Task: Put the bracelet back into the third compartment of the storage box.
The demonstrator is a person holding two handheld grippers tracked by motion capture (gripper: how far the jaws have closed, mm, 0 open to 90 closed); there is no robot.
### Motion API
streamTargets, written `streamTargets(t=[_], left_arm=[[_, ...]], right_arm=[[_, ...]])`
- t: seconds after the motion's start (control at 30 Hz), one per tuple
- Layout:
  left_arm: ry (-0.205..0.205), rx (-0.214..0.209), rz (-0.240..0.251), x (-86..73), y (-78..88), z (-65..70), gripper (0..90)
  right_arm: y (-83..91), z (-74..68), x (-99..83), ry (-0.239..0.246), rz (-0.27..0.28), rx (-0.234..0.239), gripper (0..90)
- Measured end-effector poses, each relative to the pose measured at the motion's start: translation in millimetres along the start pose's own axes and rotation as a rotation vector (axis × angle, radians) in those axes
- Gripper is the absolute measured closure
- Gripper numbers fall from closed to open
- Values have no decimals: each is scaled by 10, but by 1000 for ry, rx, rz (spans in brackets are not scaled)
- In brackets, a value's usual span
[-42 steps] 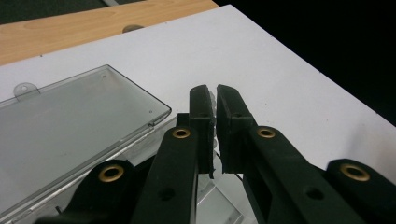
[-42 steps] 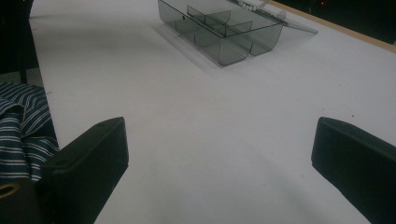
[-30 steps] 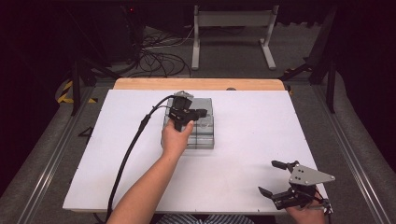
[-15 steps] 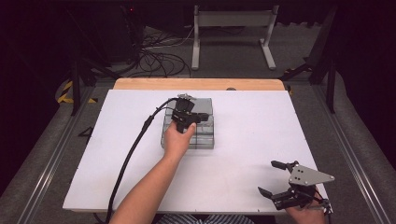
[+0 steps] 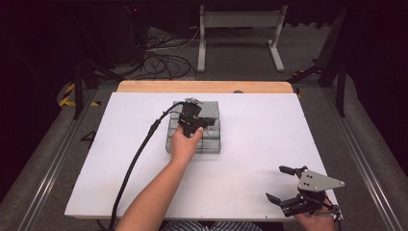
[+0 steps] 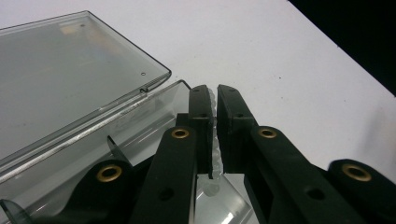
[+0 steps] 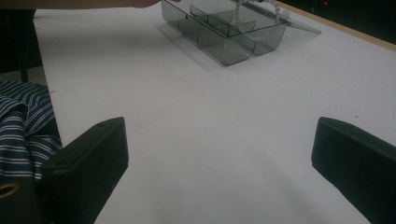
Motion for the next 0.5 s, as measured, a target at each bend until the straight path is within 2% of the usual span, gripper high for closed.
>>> streamTargets(t=[0.13, 0.17, 0.27, 0.5], left_arm=[[-16, 23, 7, 2, 4, -9, 678], [-28, 39, 5, 3, 14, -15, 659], [-44, 53, 16, 6, 34, -3, 600], [-100, 71, 49, 31, 150, 63, 511]], right_arm=[[-3, 0, 2, 3, 0, 0, 46], [-3, -1, 3, 2, 0, 1, 46], [-2, -2, 3, 1, 2, 1, 46], [-7, 3, 7, 2, 3, -1, 46]])
Point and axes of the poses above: each handheld gripper's, and its own axes: y roughly backward along the jaws, x roughly out of its top, z roughly to its right, the point moved 4 cm from there along -y, roughly forward along the jaws, and after that the axes turned 4 degrees about -z, right-handed, at the moved point
